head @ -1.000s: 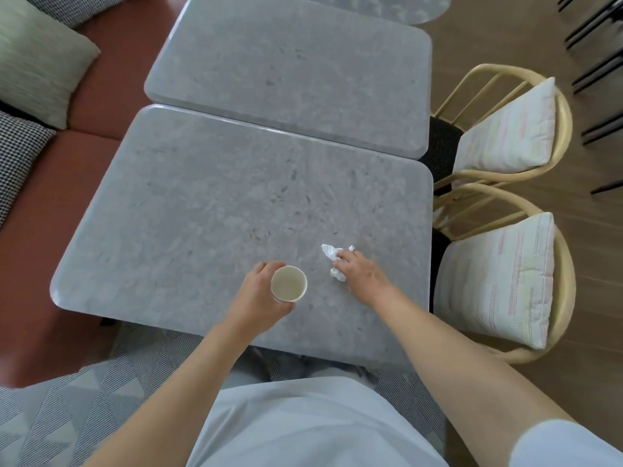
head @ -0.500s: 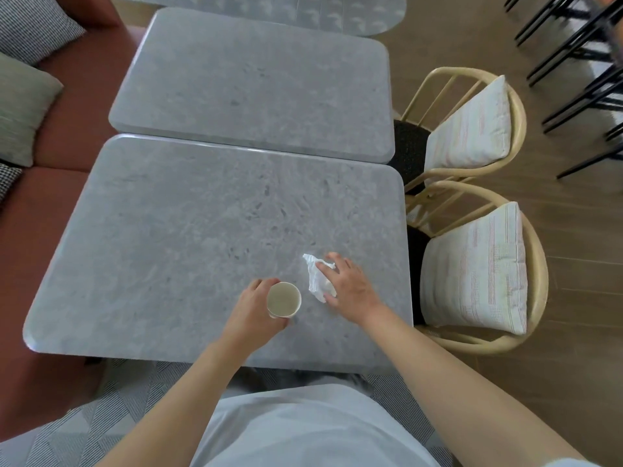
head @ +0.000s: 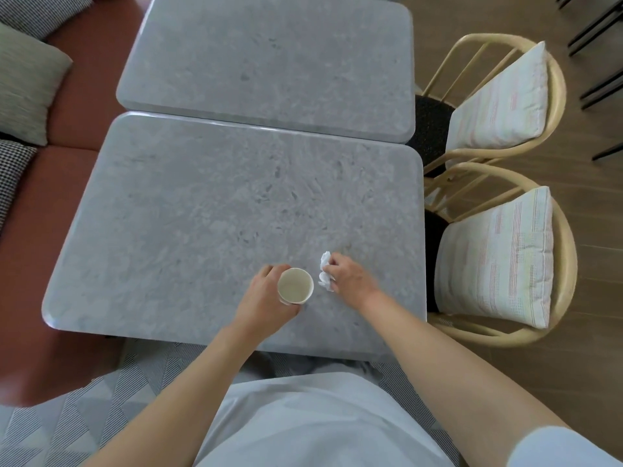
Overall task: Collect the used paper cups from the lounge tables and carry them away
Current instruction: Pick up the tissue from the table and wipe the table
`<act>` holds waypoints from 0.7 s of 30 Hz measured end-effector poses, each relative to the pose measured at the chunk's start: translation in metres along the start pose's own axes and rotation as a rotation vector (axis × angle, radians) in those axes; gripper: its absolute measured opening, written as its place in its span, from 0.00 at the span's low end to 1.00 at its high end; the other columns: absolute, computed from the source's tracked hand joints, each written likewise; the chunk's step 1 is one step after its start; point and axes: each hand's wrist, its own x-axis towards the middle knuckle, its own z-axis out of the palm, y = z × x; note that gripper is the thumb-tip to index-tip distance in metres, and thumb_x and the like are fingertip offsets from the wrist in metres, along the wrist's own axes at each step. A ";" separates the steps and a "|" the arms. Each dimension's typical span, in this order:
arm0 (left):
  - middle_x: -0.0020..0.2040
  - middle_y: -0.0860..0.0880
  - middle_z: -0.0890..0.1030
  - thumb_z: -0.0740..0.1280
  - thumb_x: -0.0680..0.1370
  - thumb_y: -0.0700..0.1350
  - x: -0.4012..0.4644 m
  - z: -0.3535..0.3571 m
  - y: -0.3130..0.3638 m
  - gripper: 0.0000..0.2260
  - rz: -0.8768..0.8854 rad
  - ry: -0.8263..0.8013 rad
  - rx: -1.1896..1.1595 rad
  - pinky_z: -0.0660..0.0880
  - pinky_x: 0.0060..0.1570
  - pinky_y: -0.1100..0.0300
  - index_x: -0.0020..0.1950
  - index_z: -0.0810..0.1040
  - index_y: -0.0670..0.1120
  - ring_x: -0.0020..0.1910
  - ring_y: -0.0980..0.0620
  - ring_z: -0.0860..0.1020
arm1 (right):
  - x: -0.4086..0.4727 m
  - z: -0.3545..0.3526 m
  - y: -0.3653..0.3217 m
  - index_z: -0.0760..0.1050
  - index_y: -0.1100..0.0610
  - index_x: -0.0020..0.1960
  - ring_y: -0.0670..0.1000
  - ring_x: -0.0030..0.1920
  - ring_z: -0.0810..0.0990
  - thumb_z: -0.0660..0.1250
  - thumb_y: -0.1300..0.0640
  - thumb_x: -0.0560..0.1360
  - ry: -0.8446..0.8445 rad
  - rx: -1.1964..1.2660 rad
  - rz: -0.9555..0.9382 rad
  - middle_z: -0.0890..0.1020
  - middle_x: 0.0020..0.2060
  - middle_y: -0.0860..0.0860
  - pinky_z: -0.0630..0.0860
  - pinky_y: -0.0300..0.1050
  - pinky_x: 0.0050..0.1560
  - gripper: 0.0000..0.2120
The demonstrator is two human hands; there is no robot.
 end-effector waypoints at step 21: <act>0.57 0.60 0.75 0.78 0.72 0.51 0.020 0.021 0.026 0.26 0.051 0.075 -0.011 0.70 0.46 0.67 0.67 0.74 0.54 0.57 0.58 0.74 | -0.030 -0.041 -0.053 0.81 0.61 0.63 0.54 0.56 0.81 0.70 0.70 0.73 0.362 0.323 -0.148 0.79 0.58 0.54 0.77 0.41 0.58 0.19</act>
